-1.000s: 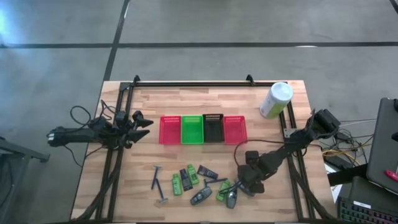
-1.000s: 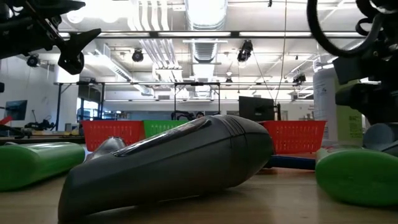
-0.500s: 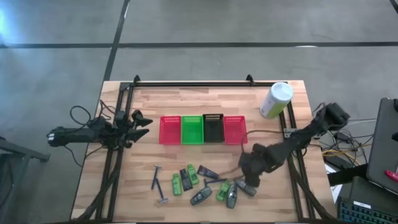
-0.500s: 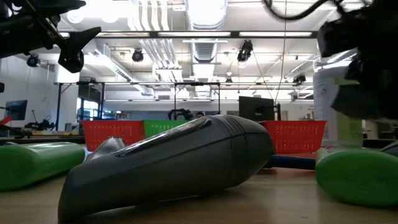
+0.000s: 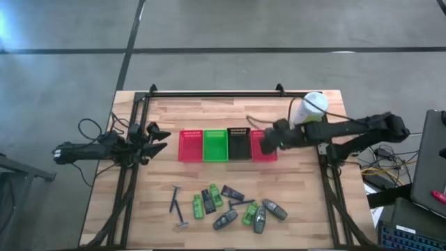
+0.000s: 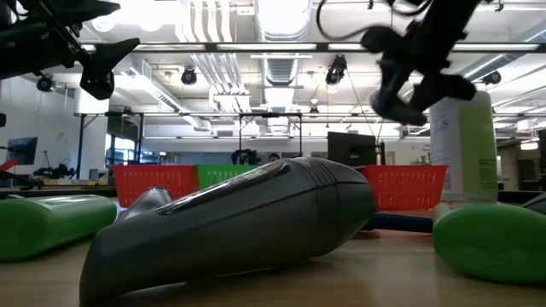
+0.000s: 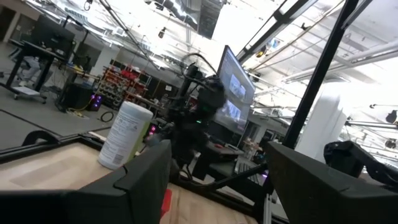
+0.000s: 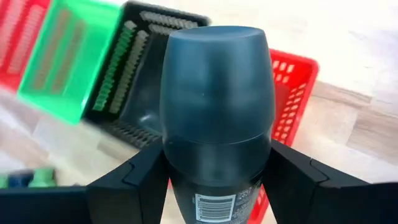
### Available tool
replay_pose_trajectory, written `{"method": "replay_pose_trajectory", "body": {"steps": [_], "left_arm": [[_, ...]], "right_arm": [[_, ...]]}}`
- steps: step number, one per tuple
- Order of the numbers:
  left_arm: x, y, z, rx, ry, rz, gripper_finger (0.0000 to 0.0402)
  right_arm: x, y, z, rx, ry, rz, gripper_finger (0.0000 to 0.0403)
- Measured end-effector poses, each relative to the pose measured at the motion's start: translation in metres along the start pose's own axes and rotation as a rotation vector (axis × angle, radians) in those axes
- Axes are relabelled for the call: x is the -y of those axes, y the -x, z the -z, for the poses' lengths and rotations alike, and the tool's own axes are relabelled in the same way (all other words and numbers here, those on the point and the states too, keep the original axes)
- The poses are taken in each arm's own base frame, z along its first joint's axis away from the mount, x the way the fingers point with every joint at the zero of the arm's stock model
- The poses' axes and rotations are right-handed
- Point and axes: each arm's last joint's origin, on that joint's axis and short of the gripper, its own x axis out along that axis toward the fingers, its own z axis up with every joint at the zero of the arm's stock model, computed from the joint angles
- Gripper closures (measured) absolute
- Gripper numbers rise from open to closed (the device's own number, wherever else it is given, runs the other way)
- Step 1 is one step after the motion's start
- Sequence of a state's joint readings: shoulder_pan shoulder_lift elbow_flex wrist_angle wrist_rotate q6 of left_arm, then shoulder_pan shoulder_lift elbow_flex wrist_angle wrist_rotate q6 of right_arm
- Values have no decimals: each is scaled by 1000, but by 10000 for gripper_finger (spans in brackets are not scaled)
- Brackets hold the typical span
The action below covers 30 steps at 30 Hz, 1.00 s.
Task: Pick & Place Travel size toiletries
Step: Put the black deodorant into the right red bin
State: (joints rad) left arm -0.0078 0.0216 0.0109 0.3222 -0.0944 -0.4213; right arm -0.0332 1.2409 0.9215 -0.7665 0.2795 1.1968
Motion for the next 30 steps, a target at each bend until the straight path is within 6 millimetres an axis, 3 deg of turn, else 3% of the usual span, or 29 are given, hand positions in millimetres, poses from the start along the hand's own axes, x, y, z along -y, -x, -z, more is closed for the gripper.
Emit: {"method": "replay_pose_trajectory", "body": {"steps": [5, 15, 23, 30], "left_arm": [[0, 0, 0, 0, 0, -1, 135], [0, 0, 0, 0, 0, -2, 135], [0, 0, 0, 1, 1, -2, 135], [0, 0, 0, 0, 1, -2, 135]], "right_arm": [[2, -23, -13, -103, -47, 22, 191], [-8, -78, -2, -202, -93, 115, 187], [-8, -89, 0, -205, -182, 150, 182], [-9, -87, -2, -182, -208, 129, 142]]}}
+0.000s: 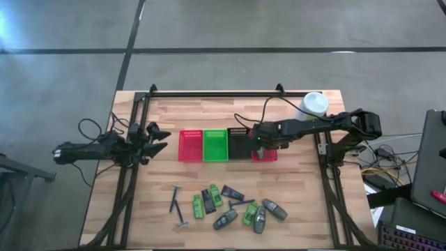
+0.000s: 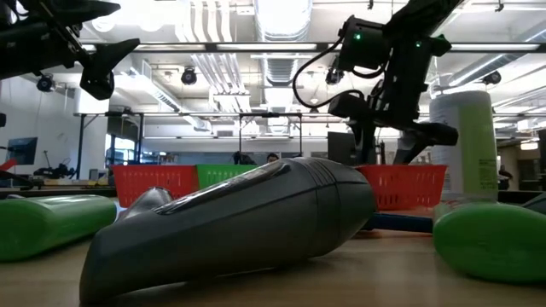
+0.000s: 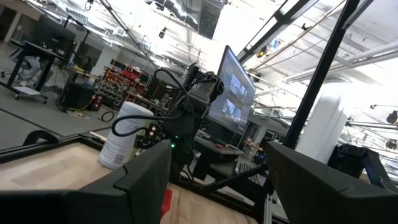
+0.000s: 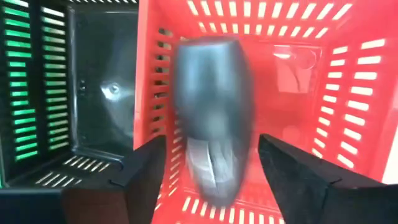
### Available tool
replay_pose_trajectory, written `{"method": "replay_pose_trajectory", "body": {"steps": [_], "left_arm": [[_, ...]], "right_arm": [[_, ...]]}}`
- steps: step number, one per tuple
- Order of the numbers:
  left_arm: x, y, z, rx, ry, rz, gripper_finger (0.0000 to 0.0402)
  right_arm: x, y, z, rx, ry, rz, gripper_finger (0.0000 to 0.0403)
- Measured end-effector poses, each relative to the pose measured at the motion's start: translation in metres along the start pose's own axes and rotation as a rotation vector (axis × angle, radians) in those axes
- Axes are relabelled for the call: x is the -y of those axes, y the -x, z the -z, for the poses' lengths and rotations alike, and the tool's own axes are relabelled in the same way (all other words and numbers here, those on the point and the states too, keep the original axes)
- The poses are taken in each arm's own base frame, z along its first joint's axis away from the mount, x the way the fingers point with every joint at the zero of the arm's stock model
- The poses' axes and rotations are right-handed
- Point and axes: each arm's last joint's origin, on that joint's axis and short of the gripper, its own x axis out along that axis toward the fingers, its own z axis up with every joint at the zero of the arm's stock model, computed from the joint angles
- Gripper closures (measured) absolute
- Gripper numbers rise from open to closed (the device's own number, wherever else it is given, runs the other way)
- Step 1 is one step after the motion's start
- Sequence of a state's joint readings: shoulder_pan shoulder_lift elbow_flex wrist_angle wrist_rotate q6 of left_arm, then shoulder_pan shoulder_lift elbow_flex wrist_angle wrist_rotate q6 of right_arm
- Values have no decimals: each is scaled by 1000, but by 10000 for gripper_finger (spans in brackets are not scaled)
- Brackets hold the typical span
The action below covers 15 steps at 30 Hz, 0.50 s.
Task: Pick & Place Travel size toiletries
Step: Put the black deodorant into the right red bin, then put the top left blue razor into the left red bin
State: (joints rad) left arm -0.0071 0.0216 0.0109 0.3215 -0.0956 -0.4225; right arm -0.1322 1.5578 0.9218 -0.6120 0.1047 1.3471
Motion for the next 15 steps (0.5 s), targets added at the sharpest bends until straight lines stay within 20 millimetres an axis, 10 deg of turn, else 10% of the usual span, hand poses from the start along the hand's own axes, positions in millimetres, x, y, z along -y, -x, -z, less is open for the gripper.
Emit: {"method": "replay_pose_trajectory", "body": {"steps": [15], "left_arm": [[0, 0, 0, 1, 321, -2, 135]], "right_arm": [[-7, 37, 5, 129, 54, -171, 75]]}}
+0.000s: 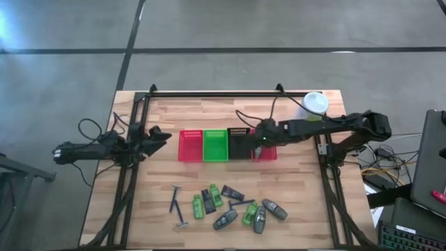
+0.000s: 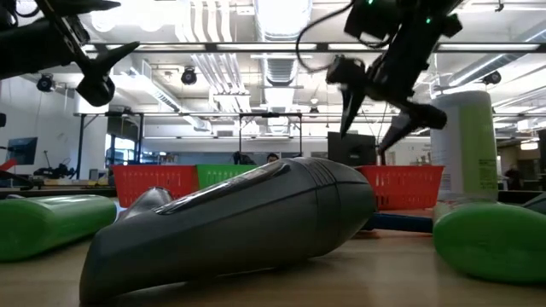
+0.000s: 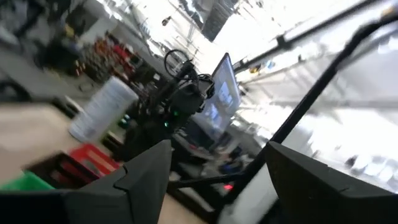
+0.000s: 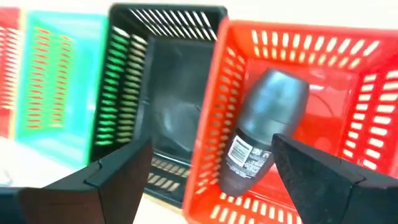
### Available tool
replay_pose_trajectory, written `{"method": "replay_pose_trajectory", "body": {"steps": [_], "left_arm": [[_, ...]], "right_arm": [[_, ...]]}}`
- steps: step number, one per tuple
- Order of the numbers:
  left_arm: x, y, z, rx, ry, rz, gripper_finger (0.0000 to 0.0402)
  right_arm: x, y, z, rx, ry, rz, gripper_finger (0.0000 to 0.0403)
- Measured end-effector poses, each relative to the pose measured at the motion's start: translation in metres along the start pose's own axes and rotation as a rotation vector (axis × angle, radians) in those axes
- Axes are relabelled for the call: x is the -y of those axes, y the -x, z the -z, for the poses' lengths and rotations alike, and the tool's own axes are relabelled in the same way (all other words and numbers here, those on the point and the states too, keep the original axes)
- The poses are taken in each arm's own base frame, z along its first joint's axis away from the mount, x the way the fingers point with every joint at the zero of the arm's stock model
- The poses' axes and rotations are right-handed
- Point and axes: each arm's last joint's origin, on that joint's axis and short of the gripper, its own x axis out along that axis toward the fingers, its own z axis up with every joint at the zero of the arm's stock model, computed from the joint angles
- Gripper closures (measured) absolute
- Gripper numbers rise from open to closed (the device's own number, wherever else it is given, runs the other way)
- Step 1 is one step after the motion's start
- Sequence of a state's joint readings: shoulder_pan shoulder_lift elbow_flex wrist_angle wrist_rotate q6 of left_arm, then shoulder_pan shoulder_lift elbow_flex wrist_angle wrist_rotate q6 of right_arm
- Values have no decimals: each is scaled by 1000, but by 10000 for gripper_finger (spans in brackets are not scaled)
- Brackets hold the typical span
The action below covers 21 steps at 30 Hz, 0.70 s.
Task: Pick & Place Travel size toiletries
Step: Put the top left blue razor into the left red bin
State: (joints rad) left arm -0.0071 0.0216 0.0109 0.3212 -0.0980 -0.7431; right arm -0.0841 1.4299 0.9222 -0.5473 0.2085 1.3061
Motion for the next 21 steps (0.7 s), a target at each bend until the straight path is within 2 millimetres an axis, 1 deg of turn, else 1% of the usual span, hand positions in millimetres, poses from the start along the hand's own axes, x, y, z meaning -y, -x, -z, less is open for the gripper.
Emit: {"method": "replay_pose_trajectory", "body": {"steps": [3, 7, 11, 14, 18, 21], "left_arm": [[0, 0, 0, 14, 55, -14, 135], [-1, 0, -2, 57, 32, -52, 135], [0, 0, -5, 109, 63, -61, 135], [0, 0, -6, 124, 116, -56, 135], [-2, 0, -3, 101, 166, -79, 135], [-8, 0, 3, 16, 204, -177, 135]], "right_arm": [[0, 8, 0, 11, 7, -21, 74], [1, 9, 4, 2, 57, -9, 82], [-9, 13, 12, -27, 267, -80, 94], [-17, 19, 17, -37, 351, -118, 105], [-24, 26, 15, -36, 338, -147, 118], [-26, 30, 15, -48, 310, -144, 127]]}}
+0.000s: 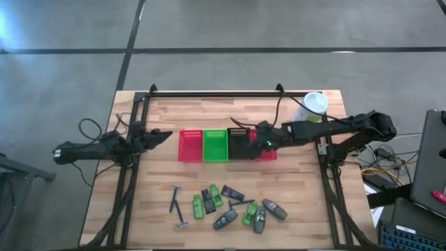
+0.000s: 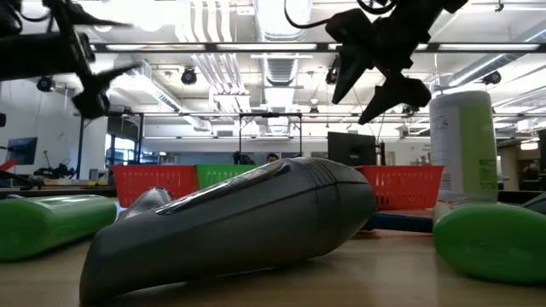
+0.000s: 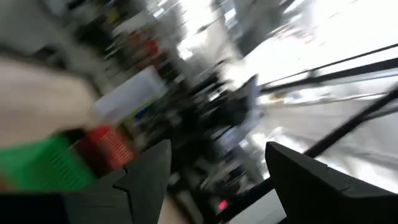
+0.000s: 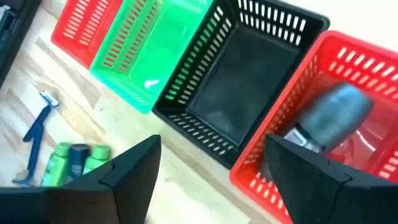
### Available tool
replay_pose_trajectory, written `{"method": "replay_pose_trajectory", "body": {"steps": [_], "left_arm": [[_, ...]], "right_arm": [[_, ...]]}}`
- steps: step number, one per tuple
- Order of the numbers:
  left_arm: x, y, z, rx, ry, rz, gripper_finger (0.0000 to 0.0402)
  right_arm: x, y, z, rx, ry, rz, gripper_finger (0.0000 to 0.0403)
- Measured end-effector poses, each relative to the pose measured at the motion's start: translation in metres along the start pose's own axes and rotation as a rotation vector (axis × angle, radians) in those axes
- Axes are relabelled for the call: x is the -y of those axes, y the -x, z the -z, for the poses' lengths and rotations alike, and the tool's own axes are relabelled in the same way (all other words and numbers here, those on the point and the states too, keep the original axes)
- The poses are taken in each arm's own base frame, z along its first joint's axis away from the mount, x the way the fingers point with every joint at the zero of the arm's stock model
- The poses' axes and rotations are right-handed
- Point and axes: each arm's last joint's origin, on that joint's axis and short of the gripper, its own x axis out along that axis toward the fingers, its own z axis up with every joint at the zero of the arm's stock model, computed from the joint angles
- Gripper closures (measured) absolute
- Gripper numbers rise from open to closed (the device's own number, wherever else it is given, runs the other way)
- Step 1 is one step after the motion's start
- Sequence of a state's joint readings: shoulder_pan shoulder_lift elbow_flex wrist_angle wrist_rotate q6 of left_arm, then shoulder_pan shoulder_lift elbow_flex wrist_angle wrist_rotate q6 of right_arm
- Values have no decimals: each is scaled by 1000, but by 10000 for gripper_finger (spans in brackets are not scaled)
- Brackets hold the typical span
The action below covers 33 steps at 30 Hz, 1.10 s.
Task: Pick & Place Travel size toiletries
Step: Put the top left blue razor into the left red bin
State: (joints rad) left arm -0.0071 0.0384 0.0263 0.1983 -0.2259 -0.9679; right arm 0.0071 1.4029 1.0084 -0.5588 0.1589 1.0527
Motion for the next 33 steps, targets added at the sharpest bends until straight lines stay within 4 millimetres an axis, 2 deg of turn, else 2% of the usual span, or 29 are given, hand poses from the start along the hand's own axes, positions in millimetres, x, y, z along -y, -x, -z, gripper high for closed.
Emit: {"method": "replay_pose_trajectory", "body": {"steps": [4, 10, 14, 17, 20, 24, 29, 33], "left_arm": [[0, -1, -2, -52, -26, -214, 136], [24, -6, -19, -220, -110, -559, 136], [44, -21, -26, -386, -119, -753, 136], [59, -39, -23, -545, -95, -823, 136], [75, -56, -13, -696, -89, -867, 136], [90, -64, 10, -833, -97, -1001, 136], [100, -53, 49, -883, 25, -1121, 135], [100, -40, 75, -798, 116, -1242, 135]], "right_arm": [[3, 1, 1, -28, -17, 50, 133], [10, 3, 4, -67, -22, 114, 134], [11, 3, 2, -68, 7, 112, 123], [10, 4, -2, -59, 30, 104, 112], [9, 6, -5, -53, 45, 101, 101], [10, 6, -9, -43, 59, 106, 88], [14, 5, -12, -40, 99, 119, 73], [15, 4, -13, -42, 149, 121, 63]]}}
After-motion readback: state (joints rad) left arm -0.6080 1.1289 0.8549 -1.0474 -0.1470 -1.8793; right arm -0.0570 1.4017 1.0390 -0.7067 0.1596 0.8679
